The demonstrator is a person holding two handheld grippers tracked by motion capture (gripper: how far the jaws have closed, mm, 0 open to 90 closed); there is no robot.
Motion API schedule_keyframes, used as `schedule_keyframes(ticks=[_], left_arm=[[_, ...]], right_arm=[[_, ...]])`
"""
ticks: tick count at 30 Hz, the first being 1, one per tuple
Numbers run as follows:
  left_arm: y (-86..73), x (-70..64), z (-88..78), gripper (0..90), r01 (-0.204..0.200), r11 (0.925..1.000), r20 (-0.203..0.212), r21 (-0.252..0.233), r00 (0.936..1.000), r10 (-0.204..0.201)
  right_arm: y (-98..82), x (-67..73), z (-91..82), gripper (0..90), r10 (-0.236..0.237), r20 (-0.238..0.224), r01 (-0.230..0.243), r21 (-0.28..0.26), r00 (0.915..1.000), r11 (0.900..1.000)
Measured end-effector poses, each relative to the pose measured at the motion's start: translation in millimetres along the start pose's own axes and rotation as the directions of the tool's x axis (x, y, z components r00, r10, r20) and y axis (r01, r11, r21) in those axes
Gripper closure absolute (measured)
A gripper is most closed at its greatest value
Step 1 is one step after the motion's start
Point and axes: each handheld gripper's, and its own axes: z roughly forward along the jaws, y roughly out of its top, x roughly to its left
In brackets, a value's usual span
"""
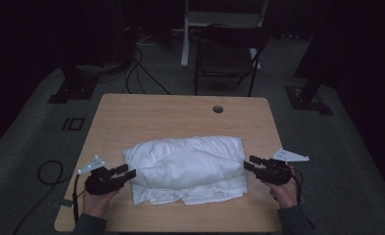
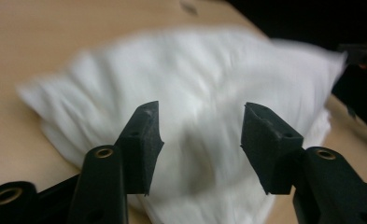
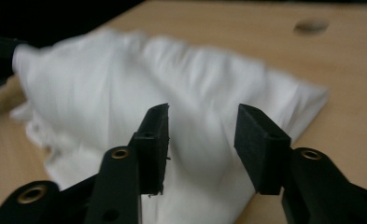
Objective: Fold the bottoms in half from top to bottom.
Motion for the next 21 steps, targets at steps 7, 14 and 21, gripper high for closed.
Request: schedule_keyframes(ticks=[7,14,21], left_arm=[[39.4,-15.3,31.1,48.1,-0.065,0.9967,-0.009,0.047,0.9978,0.066],[17.4,-34.1,82.7,51.5,-0.085,0.9713,0.016,0.222,0.9964,0.084],[-26.2,-38.8,87.0,52.6,-0.104,0.9339,-0.004,0.342,0.9937,0.112]], right_arm=[[38.0,2.4,30.9,55.2,-0.040,0.079,0.037,0.042,0.9960,0.998],[21.6,10.0,81.5,55.6,-0.056,0.096,0.039,0.174,0.9938,0.984],[-15.5,29.0,80.7,54.0,-0.121,0.096,0.090,0.280,0.9880,0.956]])
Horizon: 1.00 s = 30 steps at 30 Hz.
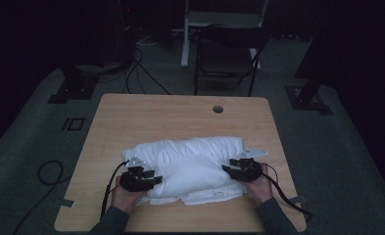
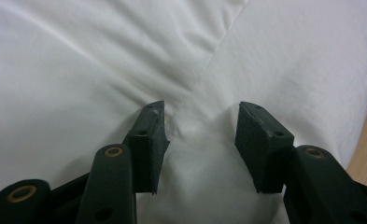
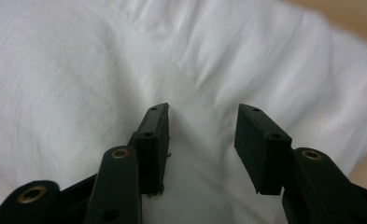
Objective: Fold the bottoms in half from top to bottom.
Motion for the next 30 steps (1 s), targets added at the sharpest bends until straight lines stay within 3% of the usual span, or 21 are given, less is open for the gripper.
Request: schedule_keyframes(ticks=[9,16,21,24,30], left_arm=[[-19.0,-1.0,-3.6,54.0,-0.026,0.9996,-0.059,-0.013,0.9979,0.025],[-23.5,-0.1,-4.6,55.7,-0.045,0.9988,-0.091,-0.017,0.9949,0.043],[-15.5,7.0,3.1,58.2,-0.070,0.9974,-0.124,-0.014,0.9899,0.068],[-8.5,13.9,7.4,58.9,-0.066,0.9976,-0.138,-0.018,0.9884,0.063],[16.1,36.0,22.6,59.1,-0.041,0.9986,-0.210,-0.034,0.9772,0.033]], right_arm=[[-34.5,10.5,-2.3,51.4,-0.003,0.035,0.001,0.068,0.9994,0.998],[-40.3,14.0,-4.9,51.4,0.003,0.033,-0.005,0.060,0.9995,0.998],[-38.2,12.2,-2.3,51.5,0.006,0.035,-0.008,0.063,0.9994,0.998],[-35.7,13.2,0.3,51.5,-0.001,0.045,-0.002,0.068,0.9990,0.998],[-16.7,8.6,20.7,51.3,0.006,0.086,-0.012,0.071,0.9962,0.997]])
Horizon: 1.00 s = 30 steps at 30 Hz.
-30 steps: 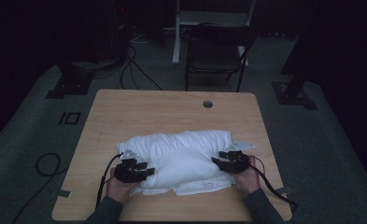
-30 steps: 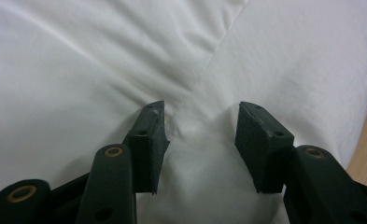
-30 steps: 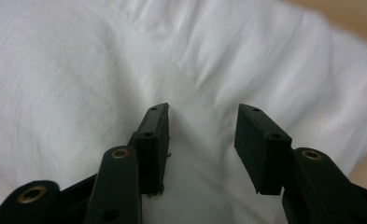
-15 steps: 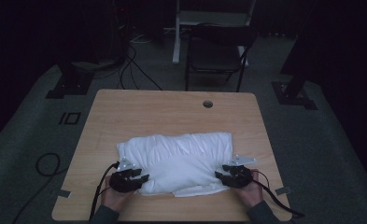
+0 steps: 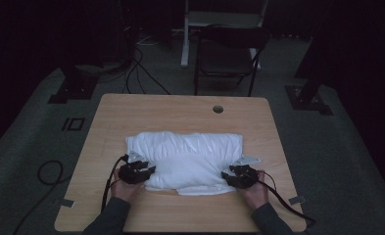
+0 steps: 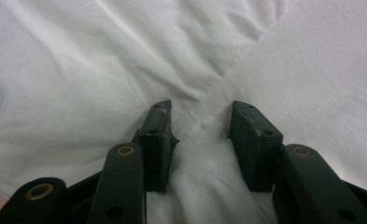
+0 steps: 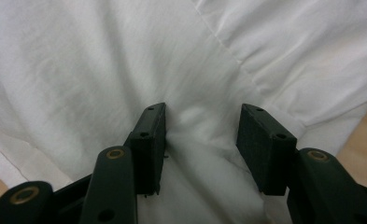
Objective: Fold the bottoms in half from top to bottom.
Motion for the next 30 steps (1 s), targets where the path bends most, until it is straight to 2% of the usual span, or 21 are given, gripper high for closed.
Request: schedule_keyframes(ticks=[4,8,10,13,15,18,20,23,25,27,30], left_arm=[[15.9,14.6,14.5,59.1,0.032,0.9994,-0.044,-0.015,0.9985,-0.032],[31.6,27.7,29.3,58.9,0.065,0.9974,-0.084,-0.031,0.9942,-0.067],[38.1,34.3,34.8,58.6,0.095,0.9946,-0.092,-0.042,0.9909,-0.098],[40.8,38.8,35.5,57.3,0.116,0.9919,-0.094,-0.053,0.9883,-0.120],[38.5,37.1,30.9,55.1,0.115,0.9914,-0.100,-0.063,0.9876,-0.121],[28.3,34.1,13.9,49.5,0.113,0.9897,-0.108,-0.087,0.9866,-0.122],[16.5,35.2,0.6,48.4,0.143,0.9834,-0.098,-0.112,0.9833,-0.154],[-0.8,39.4,-15.5,48.0,0.143,0.9837,-0.108,-0.108,0.9820,-0.155],[-8.4,44.8,-25.2,47.9,0.167,0.9796,-0.111,-0.111,0.9775,-0.180],[-10.3,48.7,-35.2,47.9,0.183,0.9744,-0.108,-0.130,0.9743,-0.198],[-5.8,46.7,-42.4,47.9,0.178,0.9721,-0.114,-0.153,0.9739,-0.196]], right_arm=[[12.3,-3.5,11.7,51.2,0.028,0.013,-0.028,-0.003,0.9995,1.000],[24.9,-6.3,25.2,50.8,0.068,0.030,-0.067,-0.022,0.9972,0.998],[29.9,-8.4,30.8,50.7,0.087,0.036,-0.086,-0.032,0.9956,0.996],[34.2,-11.5,35.4,50.6,0.116,0.031,-0.115,-0.042,0.9927,0.993],[34.1,-11.8,35.3,50.6,0.125,0.028,-0.123,-0.044,0.9918,0.991],[31.5,-12.9,32.9,50.5,0.128,0.017,-0.127,-0.046,0.9916,0.991],[30.5,-14.6,31.8,50.4,0.138,0.006,-0.137,-0.047,0.9905,0.989],[30.5,-15.6,31.5,50.3,0.140,-0.003,-0.140,-0.046,0.9901,0.989],[30.7,-16.0,31.4,50.2,0.144,-0.006,-0.144,-0.043,0.9896,0.989],[30.8,-16.1,31.5,50.1,0.143,-0.007,-0.143,-0.043,0.9897,0.989],[30.9,-16.3,31.5,49.9,0.142,-0.009,-0.143,-0.042,0.9898,0.989]])
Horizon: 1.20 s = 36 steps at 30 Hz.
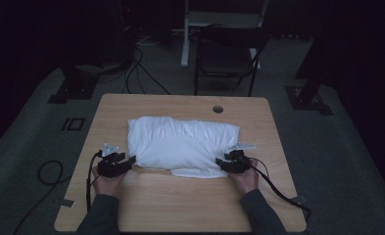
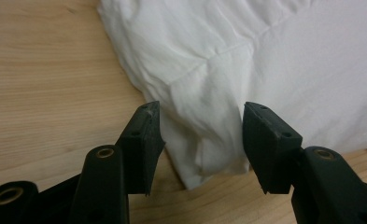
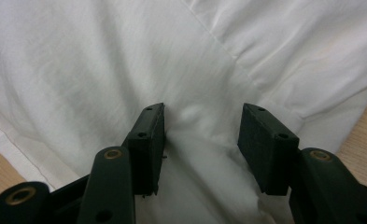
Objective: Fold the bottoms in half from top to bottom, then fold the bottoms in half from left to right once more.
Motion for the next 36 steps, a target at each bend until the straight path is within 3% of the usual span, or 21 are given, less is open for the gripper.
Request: schedule_keyframes(ticks=[5,14,20,22,26,30,34,36], left_arm=[[18.0,-14.3,-3.5,46.2,-0.013,0.9990,0.064,-0.043,0.9978,0.016],[49.5,-51.6,19.7,45.0,-0.064,0.9961,0.135,-0.061,0.9883,0.071],[58.6,-73.6,35.8,45.3,-0.078,0.9952,0.182,-0.059,0.9794,0.087],[60.2,-82.4,42.1,45.6,-0.084,0.9948,0.207,-0.058,0.9739,0.094],[60.1,-93.7,54.4,45.5,-0.112,0.9930,0.211,-0.037,0.9705,0.117],[58.8,-91.4,57.7,45.5,-0.105,0.9941,0.200,-0.027,0.9737,0.109],[59.0,-72.8,50.4,44.9,-0.058,0.9977,0.166,-0.035,0.9842,0.063],[59.0,-59.9,45.7,43.6,-0.033,0.9989,0.128,-0.033,0.9911,0.037]], right_arm=[[0.3,-0.6,0.3,49.6,-0.009,-0.004,0.009,0.001,1.0000,1.000],[0.3,-0.9,0.6,49.3,-0.018,-0.007,0.018,0.000,0.9998,1.000],[0.1,-1.2,0.5,49.2,-0.020,-0.009,0.020,-0.002,0.9998,1.000],[0.2,-1.3,0.5,49.1,-0.020,-0.010,0.020,-0.001,0.9997,1.000],[2.3,-2.6,-0.9,45.7,0.005,-0.021,-0.005,0.001,0.9998,1.000],[14.4,-1.2,-11.2,46.4,0.025,-0.040,-0.027,-0.054,0.9989,0.998],[37.9,12.2,-18.7,49.8,-0.006,-0.055,-0.001,-0.122,0.9985,0.993],[50.1,21.4,-18.0,51.7,-0.027,-0.068,0.017,-0.142,0.9973,0.990]])
